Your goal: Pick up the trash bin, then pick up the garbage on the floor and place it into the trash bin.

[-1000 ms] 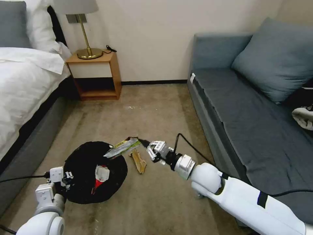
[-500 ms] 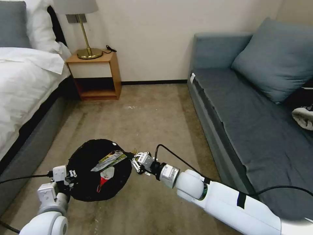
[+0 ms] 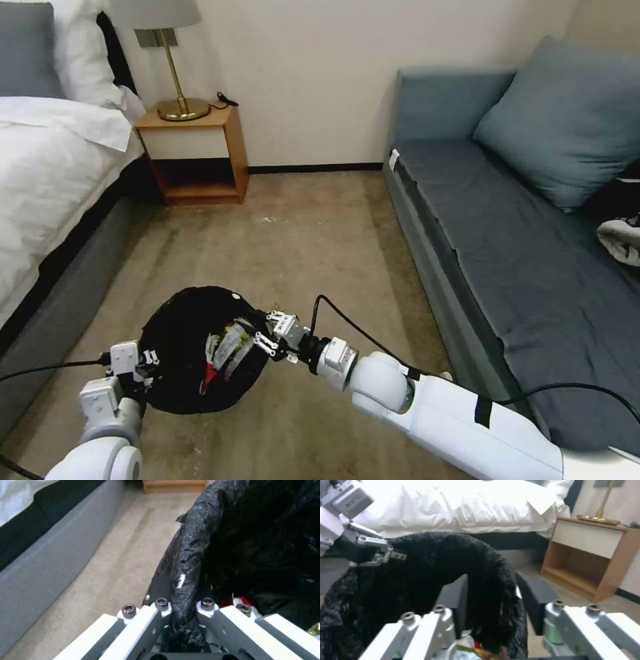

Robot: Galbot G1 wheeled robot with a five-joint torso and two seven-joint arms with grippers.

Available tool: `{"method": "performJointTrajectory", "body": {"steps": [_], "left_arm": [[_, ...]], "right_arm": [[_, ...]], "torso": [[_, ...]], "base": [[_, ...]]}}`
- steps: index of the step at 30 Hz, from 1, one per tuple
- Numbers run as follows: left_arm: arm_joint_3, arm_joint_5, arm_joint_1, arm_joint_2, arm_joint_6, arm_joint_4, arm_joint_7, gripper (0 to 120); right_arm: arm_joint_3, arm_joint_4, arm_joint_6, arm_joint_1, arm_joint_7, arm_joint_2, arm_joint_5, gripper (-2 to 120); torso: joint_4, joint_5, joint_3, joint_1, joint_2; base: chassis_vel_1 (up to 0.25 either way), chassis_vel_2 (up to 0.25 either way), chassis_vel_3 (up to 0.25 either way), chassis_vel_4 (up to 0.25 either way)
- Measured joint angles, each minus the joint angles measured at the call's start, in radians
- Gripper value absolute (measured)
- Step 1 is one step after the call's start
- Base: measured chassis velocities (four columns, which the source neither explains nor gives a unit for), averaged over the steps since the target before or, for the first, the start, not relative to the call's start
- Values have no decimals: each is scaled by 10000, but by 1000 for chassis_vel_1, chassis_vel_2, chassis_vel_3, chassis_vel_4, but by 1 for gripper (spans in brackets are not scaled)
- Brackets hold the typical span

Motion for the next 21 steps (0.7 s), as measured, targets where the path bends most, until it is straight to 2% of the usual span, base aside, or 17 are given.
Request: {"method": "performJointTrajectory", "body": {"steps": [2, 4, 7, 10, 11, 14, 15, 18, 19, 20, 21], "left_arm": [[5, 7, 5, -6, -2, -14, 3, 3], [13, 10, 16, -11, -5, -45, 18, 3], [10, -2, 23, -2, -6, -79, 28, 3], [-64, -424, 27, 45, 6, -197, 34, 3], [-64, -424, 27, 45, 6, -197, 34, 3], [-187, -787, -3, 125, 21, -214, 20, 3], [-187, -787, -3, 125, 21, -214, 20, 3], [-299, -848, -4, 258, 16, -214, 0, 3], [-340, -827, -31, 311, -20, -186, -2, 3], [-340, -827, -31, 311, -20, -186, -2, 3], [-371, -768, -73, 364, -70, -125, -7, 3]], "right_arm": [[62, 61, -18, -49, 24, -23, 53, 48], [183, 162, -39, -152, 54, -57, 142, 58], [319, 230, -40, -246, 63, -93, 165, 67], [760, 412, -38, -456, 175, -188, 306, 82], [760, 412, -38, -456, 175, -188, 306, 82], [1214, 730, -109, -784, 638, -404, 829, 94], [1214, 730, -109, -784, 638, -404, 829, 94], [1516, 1291, -1202, -1298, 2083, -792, 1609, 99], [1661, 1564, -2088, -1571, 3205, -967, 2125, 100], [1661, 1564, -2088, -1571, 3205, -967, 2125, 100], [1802, 1732, -2761, -1808, 4170, -1071, 2731, 100]], "torso": [[0, 0, 0, 0, 0], [-1, 0, 0, 0, 0], [0, 0, 0, 0, 0], [1, 1, 0, 0, 0], [1, 1, 0, 0, 0], [-1, 1, 0, 0, 0], [-1, 1, 0, 0, 0], [-1, 2, 0, 0, 0], [0, 0, 0, 0, 0], [0, 0, 0, 0, 0], [-1, 0, 0, 0, 0]], "base": [[0, 0, 0, 0], [0, 0, 0, 0], [0, 0, 0, 0], [0, 0, 0, 0], [0, 0, 0, 0], [0, 0, 0, 0], [0, 0, 0, 0], [0, 0, 0, 0], [0, 0, 0, 0], [0, 0, 0, 0], [0, 0, 0, 0]]}}
